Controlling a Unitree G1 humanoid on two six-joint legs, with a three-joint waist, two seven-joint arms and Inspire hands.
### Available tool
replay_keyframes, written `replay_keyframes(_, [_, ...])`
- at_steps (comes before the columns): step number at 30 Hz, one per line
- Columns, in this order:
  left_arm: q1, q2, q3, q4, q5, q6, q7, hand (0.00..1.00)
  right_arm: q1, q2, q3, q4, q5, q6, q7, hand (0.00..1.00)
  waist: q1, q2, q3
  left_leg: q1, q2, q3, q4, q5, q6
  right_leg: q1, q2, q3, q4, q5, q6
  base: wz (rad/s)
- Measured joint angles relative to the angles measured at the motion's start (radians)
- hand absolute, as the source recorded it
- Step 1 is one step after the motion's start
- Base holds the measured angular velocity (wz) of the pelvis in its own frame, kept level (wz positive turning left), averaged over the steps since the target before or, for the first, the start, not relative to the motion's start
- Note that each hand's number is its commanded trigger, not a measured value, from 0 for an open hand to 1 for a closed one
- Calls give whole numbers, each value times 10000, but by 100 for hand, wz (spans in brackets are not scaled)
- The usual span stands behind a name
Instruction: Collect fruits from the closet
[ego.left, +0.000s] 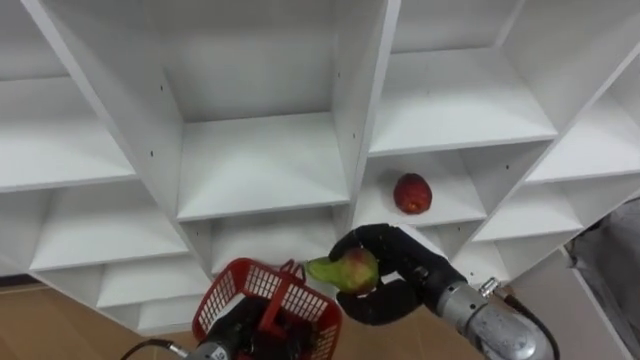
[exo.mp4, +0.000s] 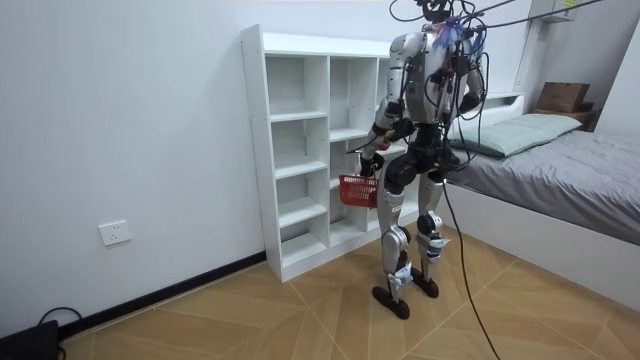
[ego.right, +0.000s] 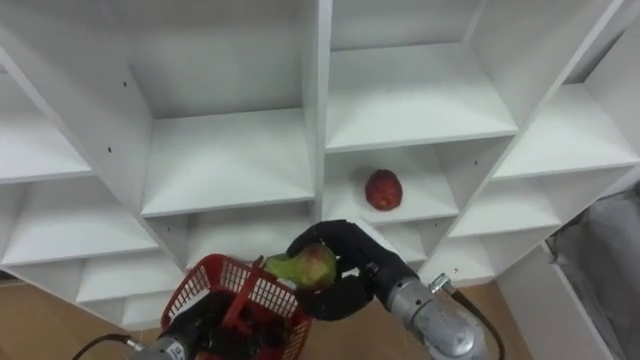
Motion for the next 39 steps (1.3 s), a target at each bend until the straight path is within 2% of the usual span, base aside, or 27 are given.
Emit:
replay_keyframes(7, [-5,65,-2,-106,36,-2,-175,100,4,-11,63,1017,-1441,19,111,100,6,108,-28,-146,13,10,43,-70,10,-159,13,11,45,1,0,-2])
replay_keyframes(11, [-1,70,-5,-517,14,-9,-349,100,10,-31,161,1638,-1634,33,102,100,92,278,-119,-175,17,43,49,-71,11,-172,11,9,94,1,0,0])
replay_keyframes(13, [1,70,-5,-684,17,-16,-381,100,8,-26,199,1758,-1634,34,76,100,121,335,-138,-180,20,71,67,-70,11,-222,-15,50,141,0,-2,-7])
replay_keyframes(17, [13,47,-6,-851,23,-34,-383,100,-15,12,235,2117,-1633,42,22,100,148,356,-122,-191,26,170,105,-70,11,-322,-34,178,191,-19,-5,-8])
replay_keyframes(24, [46,52,-27,-888,24,-34,-358,100,-22,37,233,2495,-1635,285,-18,100,133,356,-118,-370,11,176,122,-73,16,-616,-31,215,404,-38,-11,-1])
replay_keyframes(30, [70,106,-428,-1061,20,-45,-422,100,-33,46,237,2516,-1632,290,-55,100,142,351,-113,-498,6,178,127,-73,17,-773,-53,241,438,-41,-15,-1])
replay_keyframes(39, [77,196,-606,-1156,12,-291,-877,100,-143,77,227,3085,-1809,273,-486,100,110,345,-94,-829,2,178,274,-71,20,-907,-77,215,430,-44,-10,0])
